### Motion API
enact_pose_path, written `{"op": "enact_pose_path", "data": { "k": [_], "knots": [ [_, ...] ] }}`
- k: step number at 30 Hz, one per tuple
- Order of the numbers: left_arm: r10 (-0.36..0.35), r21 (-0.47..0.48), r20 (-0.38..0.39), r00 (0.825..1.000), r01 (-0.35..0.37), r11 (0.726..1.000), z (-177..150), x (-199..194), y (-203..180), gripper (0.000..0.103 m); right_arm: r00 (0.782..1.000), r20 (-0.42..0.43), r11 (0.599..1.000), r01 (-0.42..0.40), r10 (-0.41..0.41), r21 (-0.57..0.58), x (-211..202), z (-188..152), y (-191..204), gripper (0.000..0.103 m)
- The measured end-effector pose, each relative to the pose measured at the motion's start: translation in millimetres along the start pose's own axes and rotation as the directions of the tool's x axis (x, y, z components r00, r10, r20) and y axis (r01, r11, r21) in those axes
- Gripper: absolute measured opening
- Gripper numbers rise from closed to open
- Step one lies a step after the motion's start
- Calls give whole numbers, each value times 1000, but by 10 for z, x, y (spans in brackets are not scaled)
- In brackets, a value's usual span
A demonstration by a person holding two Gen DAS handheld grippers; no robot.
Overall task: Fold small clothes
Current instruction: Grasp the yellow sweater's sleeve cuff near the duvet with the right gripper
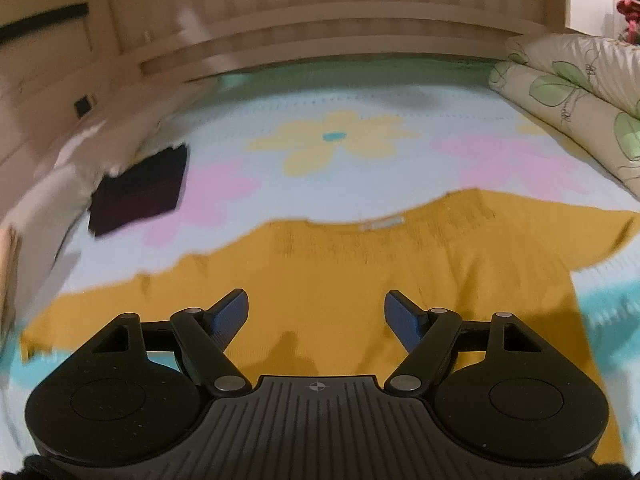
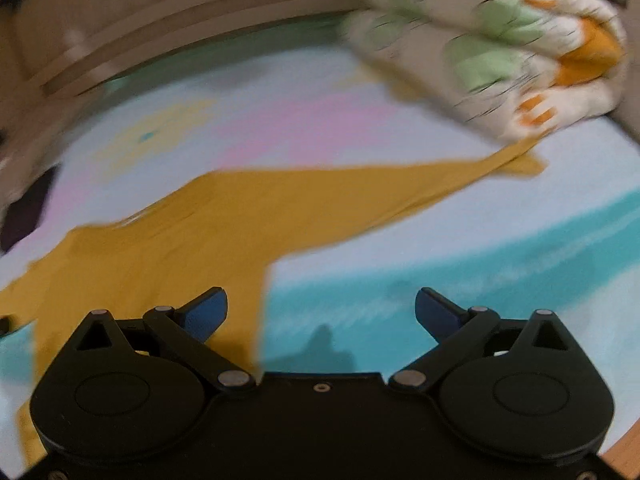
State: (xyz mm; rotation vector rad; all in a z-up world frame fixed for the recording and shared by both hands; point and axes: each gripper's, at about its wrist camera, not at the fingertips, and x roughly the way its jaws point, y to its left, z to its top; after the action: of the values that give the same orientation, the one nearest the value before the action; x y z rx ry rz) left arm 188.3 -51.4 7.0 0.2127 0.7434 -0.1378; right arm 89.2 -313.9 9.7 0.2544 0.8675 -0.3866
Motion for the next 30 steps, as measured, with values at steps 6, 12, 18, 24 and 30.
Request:
{"op": "enact_pose_path", "data": {
  "k": [6,12,18,24,30],
  "knots": [
    [-58,-26,-59,997,57,998,248,388,-79,74,994,-18,991,106,-105,86,570,727,-736,87],
    [-104,-19,-136,985,102,995,145,592,-149,74,976,-4,946,211,-216,247,1167,1174,-1520,79],
    [-92,10,-138,986,95,995,157,641,-194,74,967,-45,881,246,-250,404,1589,1305,-2007,75],
    [-83,5,-155,985,85,996,169,712,-168,74,972,-86,861,234,-219,452,1893,1268,-2095,59],
    [-105,5,-155,982,107,994,187,737,-67,74,975,-68,881,219,-210,420,1956,1211,-2037,12]
  ]
}}
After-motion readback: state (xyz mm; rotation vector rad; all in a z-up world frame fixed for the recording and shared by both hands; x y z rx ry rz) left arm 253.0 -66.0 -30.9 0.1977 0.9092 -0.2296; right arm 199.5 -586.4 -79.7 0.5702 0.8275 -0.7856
